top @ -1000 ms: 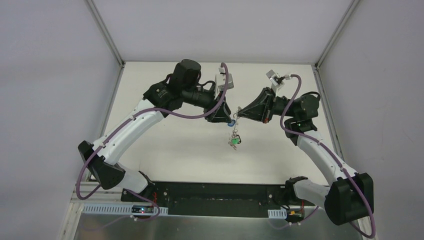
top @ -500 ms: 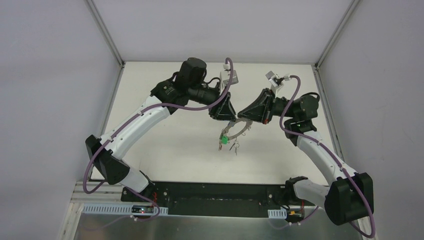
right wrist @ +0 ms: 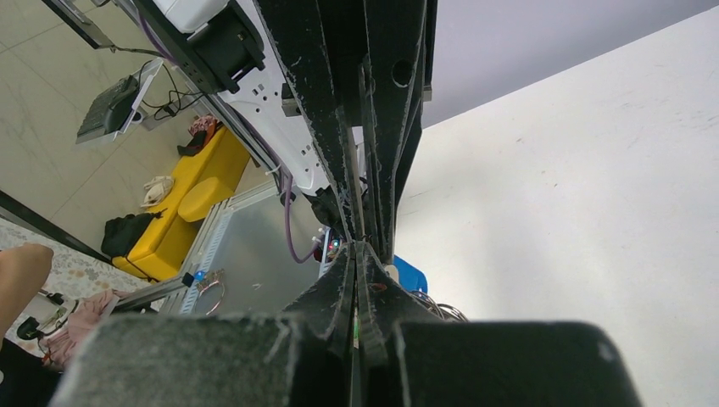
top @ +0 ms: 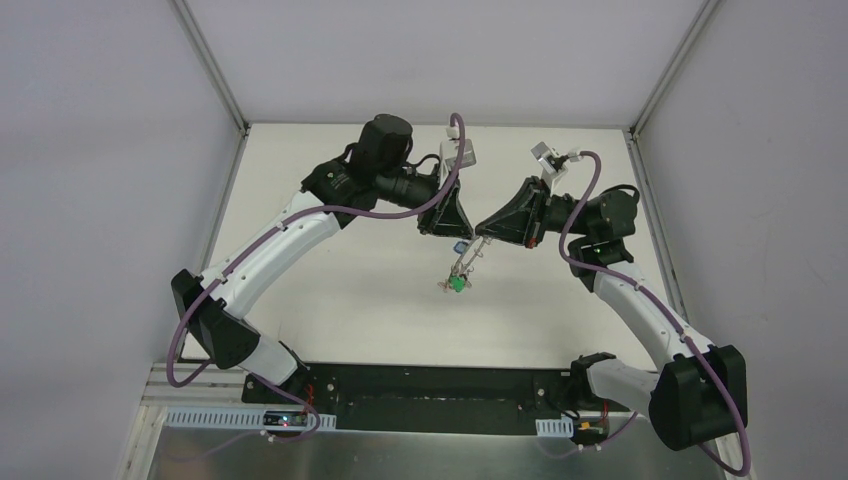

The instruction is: Put the keys on the keyring

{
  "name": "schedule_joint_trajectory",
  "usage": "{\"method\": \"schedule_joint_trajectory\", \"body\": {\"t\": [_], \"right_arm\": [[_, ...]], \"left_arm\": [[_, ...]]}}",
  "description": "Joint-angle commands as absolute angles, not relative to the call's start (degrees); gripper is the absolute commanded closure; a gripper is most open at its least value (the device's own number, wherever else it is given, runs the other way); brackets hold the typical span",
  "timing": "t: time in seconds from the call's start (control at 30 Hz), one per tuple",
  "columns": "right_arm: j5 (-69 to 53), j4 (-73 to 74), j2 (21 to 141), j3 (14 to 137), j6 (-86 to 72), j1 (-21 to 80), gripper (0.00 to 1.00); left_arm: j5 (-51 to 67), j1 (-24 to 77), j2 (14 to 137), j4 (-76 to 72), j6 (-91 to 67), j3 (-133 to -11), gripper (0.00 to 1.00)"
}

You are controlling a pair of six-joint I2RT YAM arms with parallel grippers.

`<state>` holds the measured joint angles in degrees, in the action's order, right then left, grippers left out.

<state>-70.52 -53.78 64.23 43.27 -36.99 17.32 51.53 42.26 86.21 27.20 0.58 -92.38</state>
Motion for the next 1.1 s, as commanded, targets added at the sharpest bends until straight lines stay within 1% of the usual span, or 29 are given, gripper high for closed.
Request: {"method": "schedule_joint_trajectory", "body": {"t": [0.0,0.1,0.27,0.4,0.57,0.63,0.77,0.93,1.07], "right_arm": [[-70.5,-57.5,62.7,43.6,-36.0,17.3,1.00],[-70.4,-57.2,62.7,43.5,-35.7,17.2,1.00],[-70.2,-55.4,62.5,43.4,-33.7,17.2,1.00],[-69.9,-50.5,62.1,43.2,-28.6,17.1,1.00],[-69.9,-42.3,61.4,43.3,-19.9,17.3,0.92],[-70.0,-39.1,61.2,43.3,-16.7,17.5,0.91],[-70.8,-36.4,61.0,43.4,-13.7,18.2,0.89],[-71.5,-35.6,60.9,43.7,-12.2,19.6,0.79],[-72.1,-30.4,60.4,44.3,-7.4,20.7,0.69]], "left_arm": [[53.6,41.7,85.3,25.1,0.2,-91.7,0.91],[53.6,41.7,85.2,25.0,0.2,-91.4,0.99],[52.1,41.6,84.6,26.6,0.8,-91.7,1.00],[48.4,41.7,84.0,32.3,4.7,-93.7,1.00],[40.9,43.3,84.1,43.0,12.0,-97.9,1.00],[38.1,44.2,84.7,48.2,14.4,-99.5,1.00],[34.1,45.8,86.1,53.3,15.8,-101.9,1.00],[31.6,47.6,88.0,56.1,15.4,-105.3,1.00],[31.8,48.7,91.2,60.9,13.9,-110.9,1.00]]}}
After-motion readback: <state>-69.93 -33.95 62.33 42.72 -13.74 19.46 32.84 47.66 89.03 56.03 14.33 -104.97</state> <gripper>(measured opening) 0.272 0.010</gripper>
